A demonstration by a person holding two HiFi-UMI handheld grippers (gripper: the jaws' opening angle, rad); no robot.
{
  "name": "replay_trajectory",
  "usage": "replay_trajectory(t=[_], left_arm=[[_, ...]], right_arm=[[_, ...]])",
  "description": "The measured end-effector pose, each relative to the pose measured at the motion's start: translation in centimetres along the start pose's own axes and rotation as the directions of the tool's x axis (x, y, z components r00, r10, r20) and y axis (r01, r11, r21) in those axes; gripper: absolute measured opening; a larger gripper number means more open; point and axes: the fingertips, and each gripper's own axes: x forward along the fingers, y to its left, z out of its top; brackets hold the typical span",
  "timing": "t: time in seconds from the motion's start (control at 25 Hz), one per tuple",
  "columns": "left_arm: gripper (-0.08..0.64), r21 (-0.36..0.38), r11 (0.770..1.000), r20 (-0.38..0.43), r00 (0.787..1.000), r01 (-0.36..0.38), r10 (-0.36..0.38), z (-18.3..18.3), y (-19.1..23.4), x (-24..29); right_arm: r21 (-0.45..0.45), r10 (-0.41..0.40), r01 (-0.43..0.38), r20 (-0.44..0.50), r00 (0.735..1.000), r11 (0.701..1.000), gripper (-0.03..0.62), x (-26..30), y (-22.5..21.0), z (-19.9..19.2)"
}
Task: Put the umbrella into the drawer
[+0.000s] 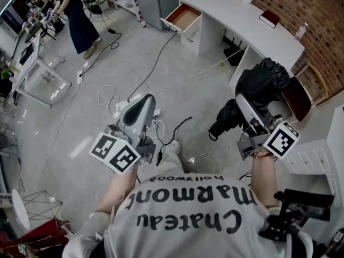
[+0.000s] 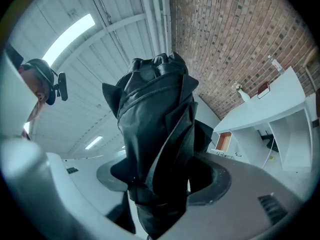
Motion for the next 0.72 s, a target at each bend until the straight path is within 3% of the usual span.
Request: replay_trajectory(t=[0.44,0.72], left_arm=[[0.015,-0.022,1.0,-0.009,1.0,-0.005,0.004,0.0,0.9,0.0],[0.015,-0.041,0.999,-0.003,1.0,-0.011,0.011,0.7,6.9,2.0]], right_arm=[[0.006,-0.024,0.025,-0.031,0.999,1.0,0.291,1.7,-0.3,-0.6],[0.064,0.024,-0.024,0.002,1.0,0.998,0.291,7.1,-1.6,-1.0]])
